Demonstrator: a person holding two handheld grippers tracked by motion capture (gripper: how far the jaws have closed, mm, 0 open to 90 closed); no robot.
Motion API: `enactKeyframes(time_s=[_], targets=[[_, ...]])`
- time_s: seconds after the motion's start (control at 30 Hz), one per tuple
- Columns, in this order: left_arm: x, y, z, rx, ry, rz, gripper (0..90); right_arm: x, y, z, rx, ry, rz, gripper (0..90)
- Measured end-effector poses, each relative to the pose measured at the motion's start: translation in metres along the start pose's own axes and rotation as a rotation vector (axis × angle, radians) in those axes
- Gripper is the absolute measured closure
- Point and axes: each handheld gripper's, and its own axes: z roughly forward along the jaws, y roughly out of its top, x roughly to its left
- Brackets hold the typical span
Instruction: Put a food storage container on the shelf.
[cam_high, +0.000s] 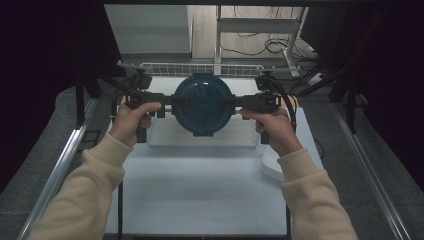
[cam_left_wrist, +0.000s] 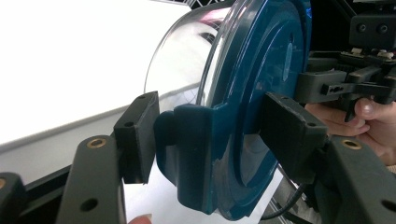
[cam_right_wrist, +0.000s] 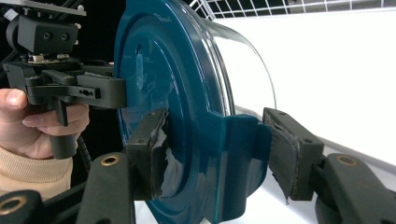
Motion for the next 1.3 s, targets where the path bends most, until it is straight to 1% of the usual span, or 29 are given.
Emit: enactKeyframes(time_s=[0.03,0.07,0.2,0.27,0.3,0.37,0.4,0.53,0.6,0.63,0.67,0.7,0.73,0.77,0.8,0.97,1.13,1.17,1.2,1.23,1.3], targets=[[0.001,0.005,-0.001,-0.002,-0.004,-0.002,38.6,0.001,0.004,0.000,-0.004,-0.001,-0.006,42.7],[0.001,0.005,-0.001,-0.002,-0.004,-0.002,38.6,0.001,0.007,0.000,-0.005,-0.003,-0.009,42.6],[0.003,0.013,-0.001,-0.005,-0.010,-0.008,38.6,0.001,0.014,0.000,-0.008,-0.006,-0.018,42.7],[0.004,0.018,-0.001,-0.002,-0.011,-0.011,38.7,0.000,0.021,0.002,-0.005,-0.006,-0.015,42.7],[0.005,0.020,-0.001,-0.002,-0.012,-0.014,38.7,0.000,0.021,0.002,-0.005,-0.006,-0.015,42.7],[0.009,0.027,0.001,0.000,-0.015,-0.023,38.6,-0.002,0.028,0.004,-0.005,-0.008,-0.011,42.7],[0.009,0.027,0.001,0.000,-0.015,-0.023,38.6,-0.002,0.028,0.004,-0.005,-0.008,-0.011,42.7],[0.015,0.035,0.003,0.019,-0.018,-0.027,38.7,-0.006,0.036,0.008,0.002,-0.008,-0.002,42.7],[0.017,0.039,0.004,0.022,-0.013,-0.030,38.7,-0.009,0.039,0.010,0.003,-0.006,0.003,42.7],[0.021,0.041,0.006,0.024,-0.008,-0.036,38.6,-0.013,0.041,0.013,0.005,-0.003,0.010,42.7],[0.021,0.041,0.006,0.024,-0.008,-0.036,38.6,-0.013,0.041,0.013,0.005,-0.003,0.010,42.7],[0.023,0.041,0.008,0.025,-0.008,-0.040,38.6,-0.015,0.042,0.015,0.008,-0.001,0.014,42.7],[0.027,0.042,0.011,0.031,-0.008,-0.046,38.6,-0.020,0.043,0.018,0.012,0.001,0.020,42.7],[0.027,0.042,0.011,0.031,-0.008,-0.046,38.6,-0.020,0.043,0.018,0.012,0.001,0.020,42.7],[0.030,0.042,0.013,0.033,-0.008,-0.049,38.6,-0.025,0.043,0.021,0.020,0.001,0.031,42.7],[0.044,0.046,0.024,0.047,-0.016,-0.082,38.4,-0.035,0.045,0.028,0.028,-0.008,0.055,42.7],[0.055,0.048,0.032,0.065,-0.022,-0.095,38.1,-0.043,0.047,0.034,0.041,-0.016,0.079,42.7],[0.057,0.049,0.033,0.065,-0.023,-0.100,38.1,-0.045,0.047,0.036,0.043,-0.017,0.082,42.7],[0.059,0.049,0.034,0.061,-0.028,-0.118,38.1,-0.047,0.047,0.037,0.048,-0.020,0.090,42.7],[0.060,0.050,0.035,0.059,-0.030,-0.123,38.2,-0.049,0.048,0.038,0.041,-0.016,0.100,42.7],[0.062,0.052,0.036,0.057,-0.029,-0.129,38.3,-0.051,0.049,0.039,0.036,-0.017,0.107,42.8]])
